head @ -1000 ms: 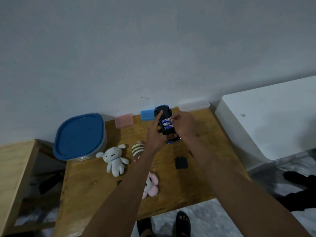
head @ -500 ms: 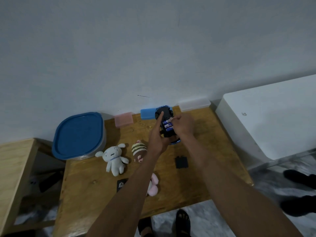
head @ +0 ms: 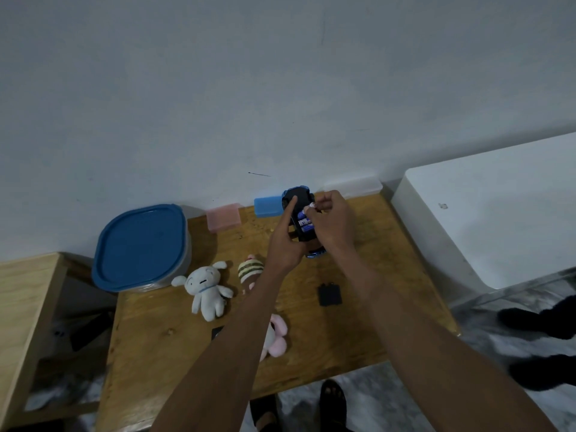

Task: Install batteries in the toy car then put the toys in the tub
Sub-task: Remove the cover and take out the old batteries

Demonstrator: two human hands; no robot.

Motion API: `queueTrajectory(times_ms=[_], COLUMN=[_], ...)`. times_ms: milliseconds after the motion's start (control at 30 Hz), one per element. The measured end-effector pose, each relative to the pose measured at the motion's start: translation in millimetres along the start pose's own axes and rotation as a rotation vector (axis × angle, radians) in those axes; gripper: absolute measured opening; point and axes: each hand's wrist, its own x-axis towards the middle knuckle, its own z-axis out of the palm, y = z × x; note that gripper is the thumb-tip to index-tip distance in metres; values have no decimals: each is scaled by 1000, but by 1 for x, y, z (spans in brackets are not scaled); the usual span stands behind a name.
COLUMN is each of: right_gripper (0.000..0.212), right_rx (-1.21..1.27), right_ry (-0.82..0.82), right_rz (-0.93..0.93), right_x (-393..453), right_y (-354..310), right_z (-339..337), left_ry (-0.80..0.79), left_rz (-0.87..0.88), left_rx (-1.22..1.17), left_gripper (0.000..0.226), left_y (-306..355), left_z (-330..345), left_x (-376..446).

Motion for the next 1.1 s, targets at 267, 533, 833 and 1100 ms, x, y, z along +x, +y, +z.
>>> queueTrajectory(times_ms=[267,533,833,1100], right_gripper=[5,8,7,11], right_rx=[29,-369,-593,-691], right_ry=[10,-341,-419,-391], right_rz=[-40,-93,-187,-245], right_x=[18,18,18,14], right_y=[2,9,-11,-20], right_z=[-18,-18,-16,-11], left_ry=[-75,-149,-164,-145], left_rz=[-72,-140,-135,-103], left_rx=[-58,-59,-61,-40], left_gripper=[112,110,111,113], left_y=[5,8,10,12], left_z=[-7,-13,-17,-15], left_x=[-2,-6,-7,-6])
